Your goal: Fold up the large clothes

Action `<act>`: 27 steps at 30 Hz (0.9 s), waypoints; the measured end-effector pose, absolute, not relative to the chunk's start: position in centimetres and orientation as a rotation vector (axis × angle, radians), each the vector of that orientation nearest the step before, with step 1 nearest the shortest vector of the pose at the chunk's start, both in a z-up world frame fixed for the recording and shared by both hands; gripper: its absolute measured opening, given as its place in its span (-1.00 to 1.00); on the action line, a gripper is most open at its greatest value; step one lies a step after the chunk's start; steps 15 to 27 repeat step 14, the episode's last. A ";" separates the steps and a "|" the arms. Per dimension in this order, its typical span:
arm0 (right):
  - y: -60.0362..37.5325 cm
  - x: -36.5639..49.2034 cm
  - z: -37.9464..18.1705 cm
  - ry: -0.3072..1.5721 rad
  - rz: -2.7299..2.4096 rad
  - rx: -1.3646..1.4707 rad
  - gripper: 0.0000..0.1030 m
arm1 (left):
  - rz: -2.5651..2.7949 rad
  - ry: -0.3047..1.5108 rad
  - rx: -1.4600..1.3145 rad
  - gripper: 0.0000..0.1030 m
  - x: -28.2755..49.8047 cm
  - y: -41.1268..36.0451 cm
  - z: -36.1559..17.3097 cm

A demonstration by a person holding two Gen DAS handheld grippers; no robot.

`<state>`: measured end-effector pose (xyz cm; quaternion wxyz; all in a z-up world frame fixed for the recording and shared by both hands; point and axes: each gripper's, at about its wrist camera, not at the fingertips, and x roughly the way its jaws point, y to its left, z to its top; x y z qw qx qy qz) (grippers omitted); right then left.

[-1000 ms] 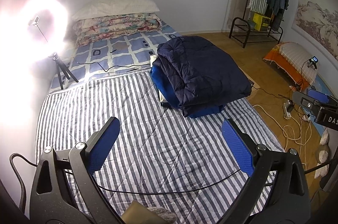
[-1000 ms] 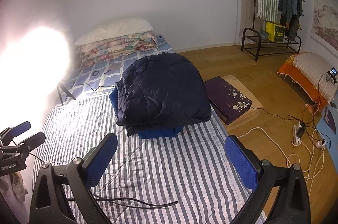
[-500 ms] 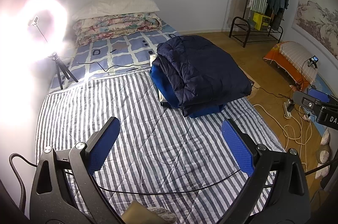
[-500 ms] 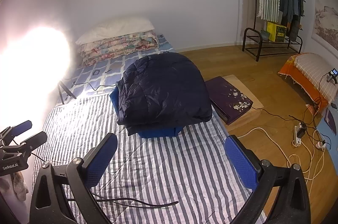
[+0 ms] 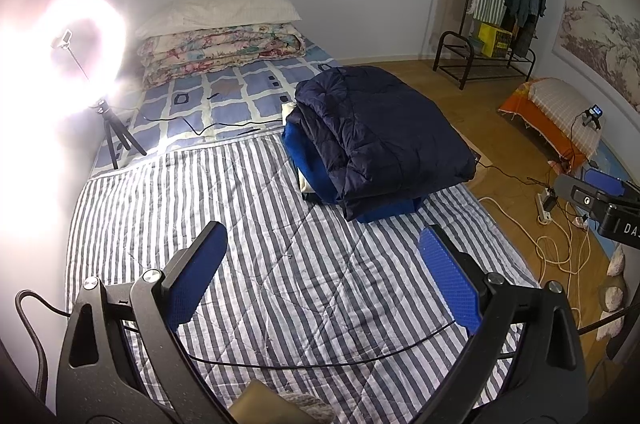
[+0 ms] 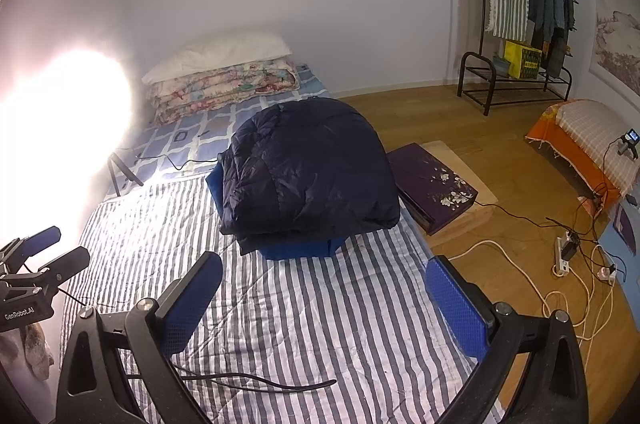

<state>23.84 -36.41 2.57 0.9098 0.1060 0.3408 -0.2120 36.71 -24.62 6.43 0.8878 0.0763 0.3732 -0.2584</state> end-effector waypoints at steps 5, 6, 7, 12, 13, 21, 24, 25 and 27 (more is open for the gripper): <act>-36.3 23.6 2.6 0.703 -0.440 0.218 1.00 | -0.538 0.772 0.162 0.92 36.7 -24.7 6.3; -36.3 23.6 2.6 0.703 -0.440 0.218 1.00 | -0.538 0.771 0.163 0.92 36.7 -24.7 6.3; -36.3 23.6 2.6 0.702 -0.440 0.218 1.00 | -0.536 0.765 0.163 0.92 36.7 -24.6 6.3; -36.2 23.5 2.5 0.704 -0.439 0.214 1.00 | -0.531 0.751 0.172 0.92 36.6 -24.8 6.3; -36.2 23.5 2.5 0.705 -0.439 0.213 1.00 | -0.529 0.757 0.172 0.92 36.7 -24.7 6.2; -36.2 23.5 2.5 0.705 -0.439 0.215 1.00 | -0.526 0.764 0.172 0.92 36.9 -24.7 6.1; -36.2 23.5 2.5 0.705 -0.439 0.215 1.00 | -0.526 0.764 0.172 0.92 36.9 -24.7 6.1; -36.2 23.5 2.5 0.705 -0.439 0.215 1.00 | -0.526 0.764 0.172 0.92 36.9 -24.7 6.1; -36.2 23.5 2.5 0.705 -0.439 0.215 1.00 | -0.526 0.764 0.172 0.92 36.9 -24.7 6.1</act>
